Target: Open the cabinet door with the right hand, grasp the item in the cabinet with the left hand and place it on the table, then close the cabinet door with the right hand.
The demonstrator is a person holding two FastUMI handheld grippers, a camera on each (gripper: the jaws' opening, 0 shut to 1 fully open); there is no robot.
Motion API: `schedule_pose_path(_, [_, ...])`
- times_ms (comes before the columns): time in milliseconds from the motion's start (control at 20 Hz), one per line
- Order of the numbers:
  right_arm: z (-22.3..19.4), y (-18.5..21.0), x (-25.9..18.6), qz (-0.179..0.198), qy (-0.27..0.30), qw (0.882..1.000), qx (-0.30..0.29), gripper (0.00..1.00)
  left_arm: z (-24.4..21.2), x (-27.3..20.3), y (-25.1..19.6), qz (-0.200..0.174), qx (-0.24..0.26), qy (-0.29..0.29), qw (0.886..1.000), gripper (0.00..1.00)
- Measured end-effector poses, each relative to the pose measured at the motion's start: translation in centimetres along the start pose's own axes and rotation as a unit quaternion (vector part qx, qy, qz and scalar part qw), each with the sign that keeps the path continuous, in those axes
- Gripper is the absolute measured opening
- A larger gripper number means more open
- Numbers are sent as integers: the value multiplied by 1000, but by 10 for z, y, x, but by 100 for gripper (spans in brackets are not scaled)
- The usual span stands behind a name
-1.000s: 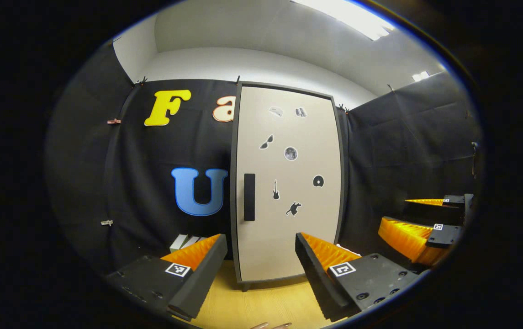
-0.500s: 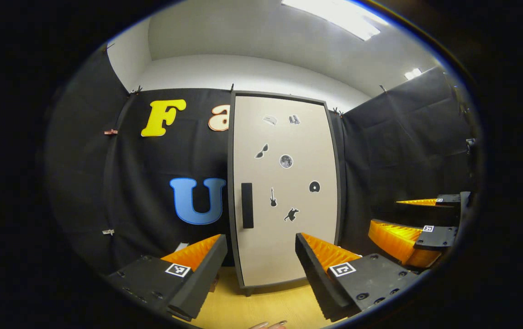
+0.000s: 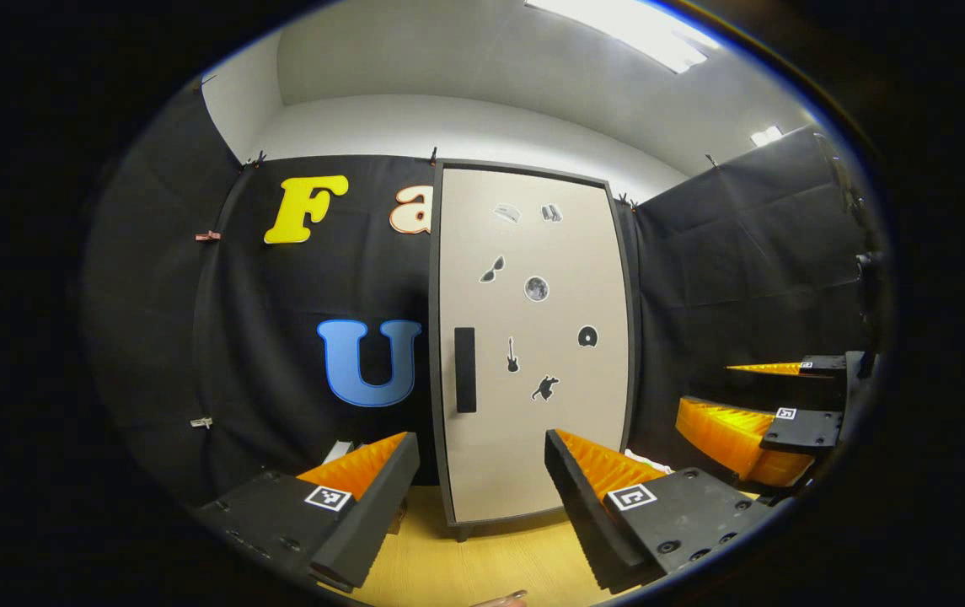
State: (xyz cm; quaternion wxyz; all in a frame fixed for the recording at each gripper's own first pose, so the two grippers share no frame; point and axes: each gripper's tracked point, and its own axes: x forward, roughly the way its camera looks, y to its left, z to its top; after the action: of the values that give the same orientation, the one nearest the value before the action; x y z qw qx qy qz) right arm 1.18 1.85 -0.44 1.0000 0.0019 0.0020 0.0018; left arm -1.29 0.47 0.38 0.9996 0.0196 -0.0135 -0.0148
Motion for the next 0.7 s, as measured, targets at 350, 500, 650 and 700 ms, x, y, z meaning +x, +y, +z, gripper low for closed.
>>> schedule_pose_path(350, [4,29,12,5,-9,1000,3,98,-17,-18,24,0,-7,23,1000,95])
schedule_pose_path(500, [9,48,25,19,-16,1000,3,97,-18,-25,39,14,-1,26,1000,95])
schedule_pose_path(650, [9,73,41,53,-12,998,22,97,-17,-32,52,32,-2,22,999,95])
schedule_pose_path(700, [8,80,47,61,-9,998,26,97,-17,-34,57,40,-2,21,999,95])
